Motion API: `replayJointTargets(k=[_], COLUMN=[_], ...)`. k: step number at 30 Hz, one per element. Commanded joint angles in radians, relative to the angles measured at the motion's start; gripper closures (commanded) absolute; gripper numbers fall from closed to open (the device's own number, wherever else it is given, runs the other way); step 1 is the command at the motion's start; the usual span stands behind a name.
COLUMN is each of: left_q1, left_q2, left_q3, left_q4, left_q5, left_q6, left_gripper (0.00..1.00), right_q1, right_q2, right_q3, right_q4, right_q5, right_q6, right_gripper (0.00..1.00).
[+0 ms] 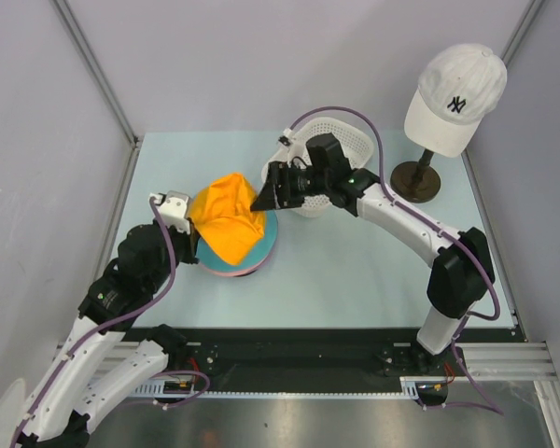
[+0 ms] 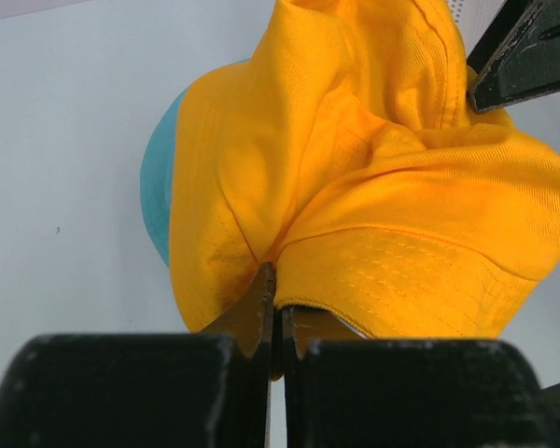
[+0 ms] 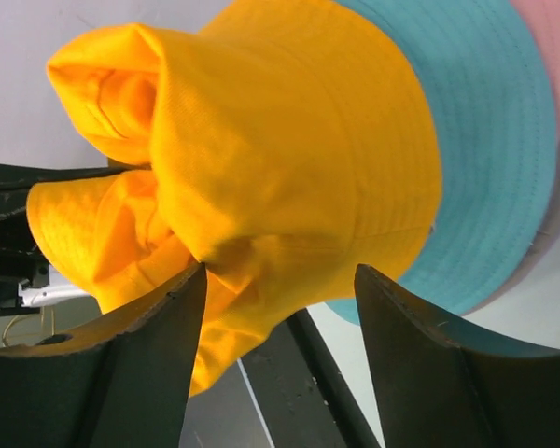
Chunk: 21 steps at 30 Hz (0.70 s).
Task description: Stack the hats
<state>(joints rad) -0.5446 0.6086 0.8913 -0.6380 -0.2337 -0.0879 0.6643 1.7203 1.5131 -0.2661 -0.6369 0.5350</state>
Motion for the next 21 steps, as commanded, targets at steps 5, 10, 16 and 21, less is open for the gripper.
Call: replayJointTargets(k=[5, 10, 16, 21], left_q1=[0.008, 0.011, 0.069, 0.23], left_q2=[-0.006, -0.018, -0.049, -0.056], left_q3=[-0.009, -0.032, -0.022, -0.003], left_q4=[0.021, 0.073, 0.06, 0.066], left_q5=[-0.052, -0.114, -0.131, 0.133], left_q6=[-0.027, -0.081, -0.131, -0.173], left_gripper=[0.93, 0.09, 0.0, 0.0], right_q1=[0.029, 0.035, 0.031, 0.031], right_q2=[0.08, 0.081, 0.042, 0.035], right_q3=[0.177, 0.19, 0.176, 0.176], right_q4=[-0.153, -0.174, -0.19, -0.189], right_q5=[0.042, 0.065, 0.138, 0.155], right_q6=[-0.082, -0.095, -0.098, -0.096], right_gripper=[0.68, 1.0, 1.0, 1.0])
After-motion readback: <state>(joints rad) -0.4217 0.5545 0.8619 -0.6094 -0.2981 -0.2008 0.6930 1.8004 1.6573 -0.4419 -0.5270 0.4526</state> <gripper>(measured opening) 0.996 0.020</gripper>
